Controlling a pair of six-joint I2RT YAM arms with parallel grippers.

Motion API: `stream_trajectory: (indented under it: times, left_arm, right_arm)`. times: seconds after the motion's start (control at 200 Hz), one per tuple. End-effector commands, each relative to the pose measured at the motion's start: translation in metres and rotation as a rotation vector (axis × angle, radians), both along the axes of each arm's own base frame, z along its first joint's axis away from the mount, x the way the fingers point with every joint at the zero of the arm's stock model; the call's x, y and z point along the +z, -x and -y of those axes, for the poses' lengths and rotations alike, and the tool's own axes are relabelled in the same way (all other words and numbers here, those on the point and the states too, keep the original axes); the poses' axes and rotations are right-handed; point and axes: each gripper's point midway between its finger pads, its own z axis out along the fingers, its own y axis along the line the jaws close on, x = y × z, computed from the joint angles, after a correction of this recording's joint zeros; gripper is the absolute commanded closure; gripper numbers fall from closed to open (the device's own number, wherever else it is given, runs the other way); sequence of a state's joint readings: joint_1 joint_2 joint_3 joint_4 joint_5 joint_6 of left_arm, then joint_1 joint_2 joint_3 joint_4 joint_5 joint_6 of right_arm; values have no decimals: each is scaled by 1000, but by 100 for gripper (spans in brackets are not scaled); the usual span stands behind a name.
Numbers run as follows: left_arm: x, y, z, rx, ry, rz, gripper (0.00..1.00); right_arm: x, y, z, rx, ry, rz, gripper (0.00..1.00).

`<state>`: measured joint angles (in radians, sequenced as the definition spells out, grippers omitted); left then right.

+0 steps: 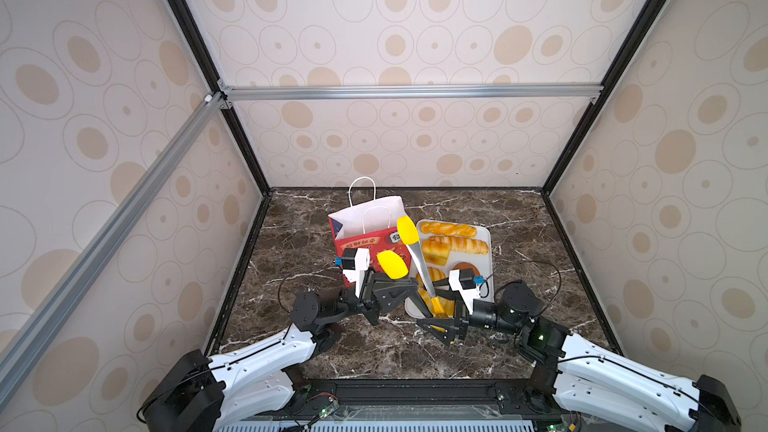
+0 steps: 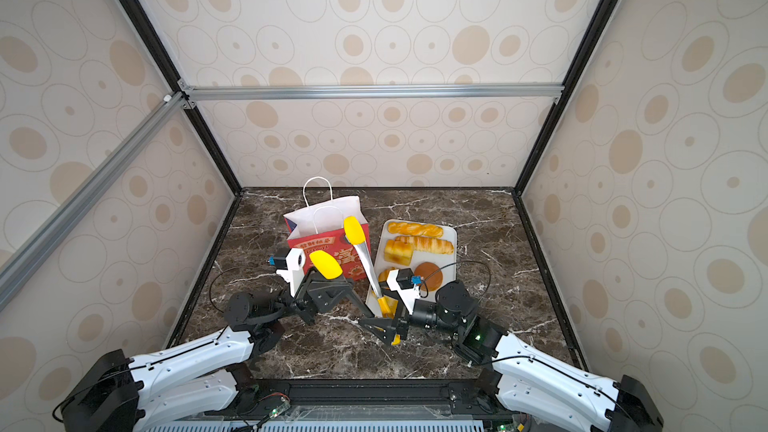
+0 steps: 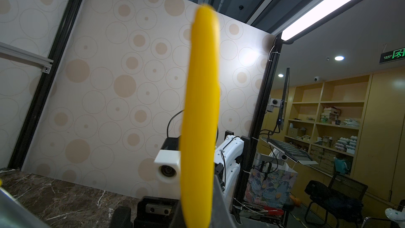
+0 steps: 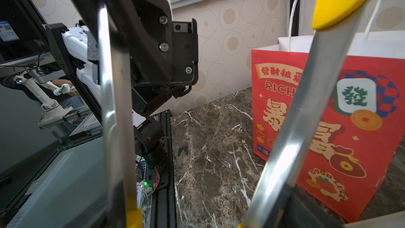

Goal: Pack bread into a paper bag
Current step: Pick up the clamp from the center of the board.

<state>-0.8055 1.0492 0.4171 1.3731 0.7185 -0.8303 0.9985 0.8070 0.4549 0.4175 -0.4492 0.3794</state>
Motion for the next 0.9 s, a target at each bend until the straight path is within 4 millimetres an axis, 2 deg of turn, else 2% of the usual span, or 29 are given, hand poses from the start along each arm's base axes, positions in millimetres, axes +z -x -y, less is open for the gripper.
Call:
stream_trajectory:
  times: [0.0,0.25,0.401,0.576,0.896]
  left_arm:
    - [3,11,2,-38,2,40,100]
    - [-4,14,11,-33,2,44,100]
    - [1,21,19,-77,4,49,100]
    - [1,22,16,-66,10,47,100]
    - [-4,14,14,-21,17,9,100]
  right_arm:
    - [42,5,-4,31,-106,87,1]
    - [50,3,-9,36,-139,102,1]
    - [48,0,-12,30,-135,112,0]
    - [51,-3,-14,22,-137,121,1]
    - [46,-7,-11,-9,-133,125,26]
